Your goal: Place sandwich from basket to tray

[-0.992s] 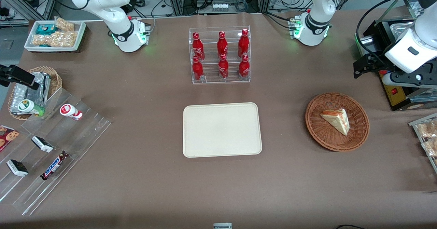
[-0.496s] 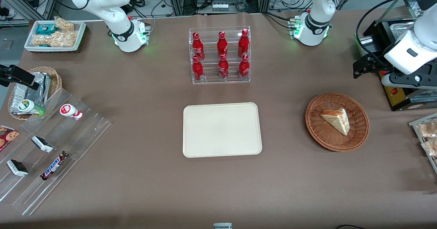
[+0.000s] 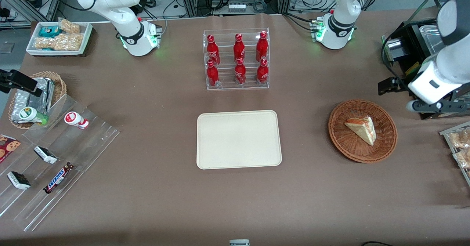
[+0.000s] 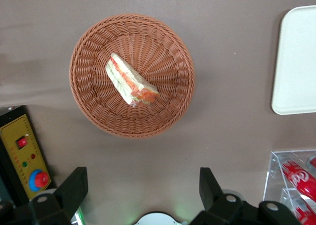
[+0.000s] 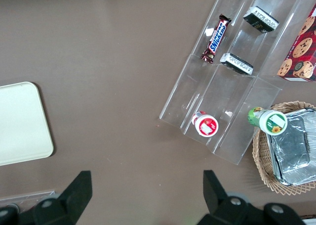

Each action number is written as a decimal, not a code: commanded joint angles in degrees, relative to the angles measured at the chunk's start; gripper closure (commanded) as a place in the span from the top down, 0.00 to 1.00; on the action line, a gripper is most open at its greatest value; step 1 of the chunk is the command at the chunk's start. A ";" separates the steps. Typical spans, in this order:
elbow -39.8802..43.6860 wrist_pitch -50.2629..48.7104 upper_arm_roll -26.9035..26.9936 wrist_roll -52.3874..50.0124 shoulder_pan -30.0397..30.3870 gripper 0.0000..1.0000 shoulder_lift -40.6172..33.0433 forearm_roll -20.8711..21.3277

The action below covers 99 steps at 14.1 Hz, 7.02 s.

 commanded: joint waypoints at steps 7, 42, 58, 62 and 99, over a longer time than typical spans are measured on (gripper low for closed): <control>-25.25 28.27 1.09 -12.01 0.43 1.00 -1.40 1.73; 7.76 29.09 -30.37 -61.88 -8.95 0.08 30.57 12.52; 18.41 36.47 -28.09 -65.30 -19.70 0.17 45.36 22.82; 18.32 36.57 -28.09 -66.45 -19.35 1.00 44.40 22.91; 9.09 -3.95 5.49 6.68 -5.29 1.00 -2.62 -4.25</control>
